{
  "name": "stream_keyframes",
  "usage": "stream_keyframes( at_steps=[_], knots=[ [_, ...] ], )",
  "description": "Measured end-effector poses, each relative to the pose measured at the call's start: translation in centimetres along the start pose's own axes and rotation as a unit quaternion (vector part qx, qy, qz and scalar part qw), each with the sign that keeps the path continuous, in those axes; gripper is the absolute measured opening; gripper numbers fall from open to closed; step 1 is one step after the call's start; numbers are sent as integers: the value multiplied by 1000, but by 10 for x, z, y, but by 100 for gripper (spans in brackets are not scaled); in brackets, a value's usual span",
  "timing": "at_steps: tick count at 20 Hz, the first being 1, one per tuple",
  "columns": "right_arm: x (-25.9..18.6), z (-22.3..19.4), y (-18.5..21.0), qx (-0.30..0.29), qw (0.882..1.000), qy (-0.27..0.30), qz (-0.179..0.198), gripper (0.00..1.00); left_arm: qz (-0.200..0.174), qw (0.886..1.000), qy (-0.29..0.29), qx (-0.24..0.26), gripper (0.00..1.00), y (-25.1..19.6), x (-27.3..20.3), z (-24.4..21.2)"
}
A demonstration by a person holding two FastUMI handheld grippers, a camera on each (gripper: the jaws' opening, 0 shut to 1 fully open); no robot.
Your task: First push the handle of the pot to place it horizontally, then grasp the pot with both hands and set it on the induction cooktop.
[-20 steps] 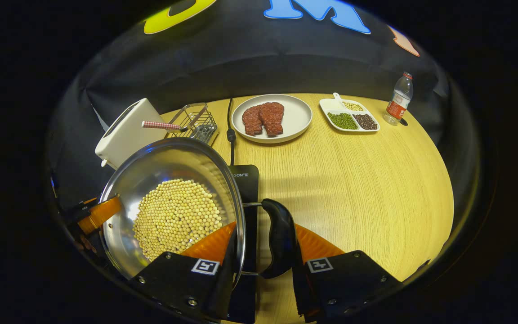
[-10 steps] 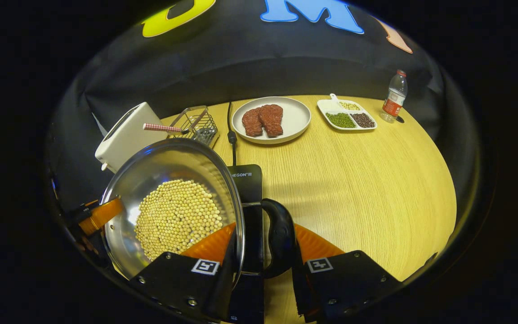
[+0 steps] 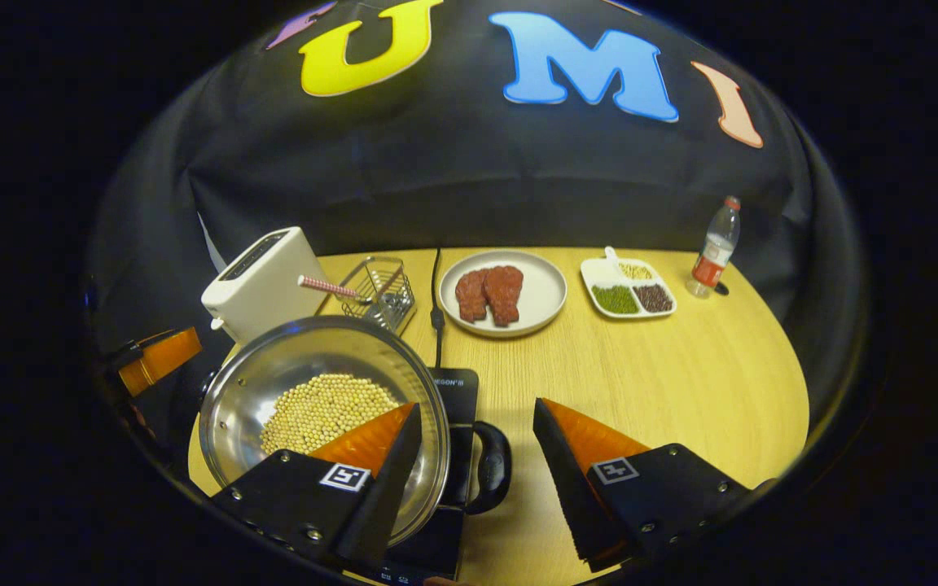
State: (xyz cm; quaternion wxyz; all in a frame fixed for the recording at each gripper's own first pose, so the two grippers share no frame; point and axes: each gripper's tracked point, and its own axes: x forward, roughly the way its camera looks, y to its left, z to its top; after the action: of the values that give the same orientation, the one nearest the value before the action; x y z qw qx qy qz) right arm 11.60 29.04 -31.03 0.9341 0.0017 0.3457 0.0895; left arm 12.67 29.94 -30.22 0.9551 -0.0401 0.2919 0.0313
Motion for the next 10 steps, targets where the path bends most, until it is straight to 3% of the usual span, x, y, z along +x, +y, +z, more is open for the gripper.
stream_keyframes(
  at_steps=[3,4,10],
  knots=[
    [-33,33,-13,3,999,-51,-3,83,10,999,-48,-5,72,-22,-31,37],
    [-47,45,-19,5,998,-69,-2,84,5,998,-65,-6,76,-37,-47,52],
    [-144,113,-86,17,983,-184,-19,83,-46,985,-167,-10,76,-146,-126,139]
  ],
)
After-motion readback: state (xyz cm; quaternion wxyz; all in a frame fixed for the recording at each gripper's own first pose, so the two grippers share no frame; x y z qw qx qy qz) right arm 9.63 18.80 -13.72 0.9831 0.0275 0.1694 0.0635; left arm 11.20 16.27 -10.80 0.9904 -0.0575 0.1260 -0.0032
